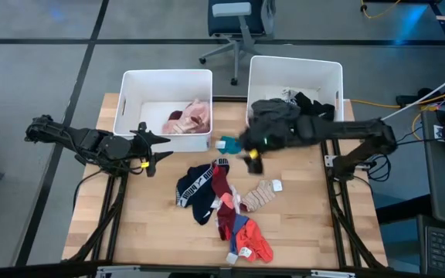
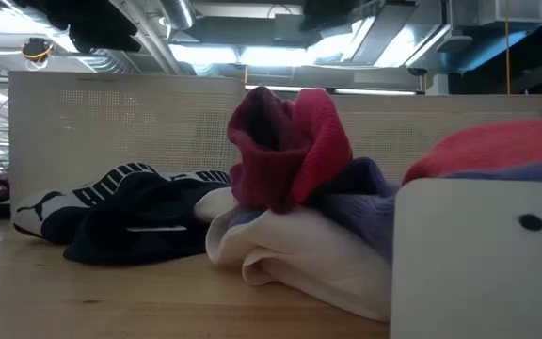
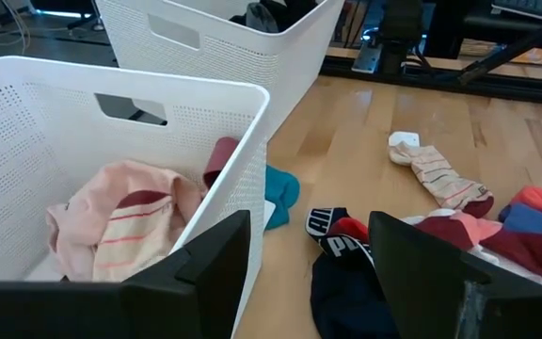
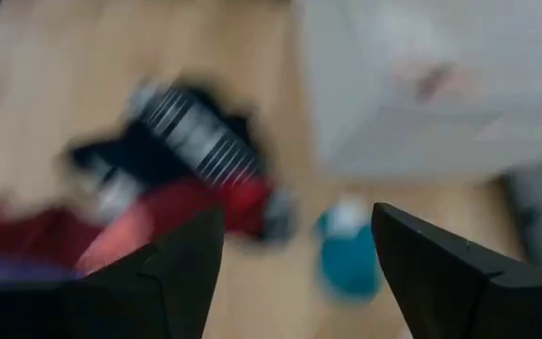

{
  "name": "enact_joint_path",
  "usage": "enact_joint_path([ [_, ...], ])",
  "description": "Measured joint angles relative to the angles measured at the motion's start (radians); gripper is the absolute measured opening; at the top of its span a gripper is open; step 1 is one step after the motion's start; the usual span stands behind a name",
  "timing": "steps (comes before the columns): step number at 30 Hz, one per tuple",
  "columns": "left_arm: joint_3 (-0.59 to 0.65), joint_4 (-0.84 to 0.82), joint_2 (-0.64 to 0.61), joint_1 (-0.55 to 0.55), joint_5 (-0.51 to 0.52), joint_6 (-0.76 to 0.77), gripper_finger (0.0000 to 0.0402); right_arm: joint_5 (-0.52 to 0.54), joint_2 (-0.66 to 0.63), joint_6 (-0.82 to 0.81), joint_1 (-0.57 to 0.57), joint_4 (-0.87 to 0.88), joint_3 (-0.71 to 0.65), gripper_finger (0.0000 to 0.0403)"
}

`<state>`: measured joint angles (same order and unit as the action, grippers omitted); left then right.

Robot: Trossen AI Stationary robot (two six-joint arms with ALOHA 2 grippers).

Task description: Sort clothes

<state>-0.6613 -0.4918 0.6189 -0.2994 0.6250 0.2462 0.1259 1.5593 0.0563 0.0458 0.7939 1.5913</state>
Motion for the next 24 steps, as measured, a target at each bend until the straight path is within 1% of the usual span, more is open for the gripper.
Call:
enact_joint_path([
  [2, 0.000, 0.001, 0.000, 0.000, 0.000, 0.000, 0.0208, -0.013, -0.002, -0.062, 0.064, 0.107, -0.008, 0.0271],
  [4, 0.000, 0.002, 0.000, 0.000, 0.000, 0.001, 0.0208, -0.014, -0.002, -0.109, 0.127, 0.160, -0.036, 0.0271],
  [8, 0.000, 0.002, 0.002, 0.000, 0.000, 0.006, 0.0208, -0.013, -0.002, -0.165, 0.237, 0.144, -0.139, 0.0271],
  [15, 0.000, 0.002, 0.005, 0.000, 0.000, 0.018, 0.0208, -0.006, -0.002, -0.291, 0.325, -0.063, -0.389, 0.0271],
  [20, 0.000, 0.002, 0.005, 0.000, 0.000, 0.020, 0.0208, -0.006, -0.002, -0.358, 0.336, -0.266, -0.588, 0.0271],
  [24, 0.000, 0.007, 0.005, 0.000, 0.000, 0.046, 0.0208, -0.002, -0.002, -0.382, 0.333, -0.428, -0.715, 0.0271],
])
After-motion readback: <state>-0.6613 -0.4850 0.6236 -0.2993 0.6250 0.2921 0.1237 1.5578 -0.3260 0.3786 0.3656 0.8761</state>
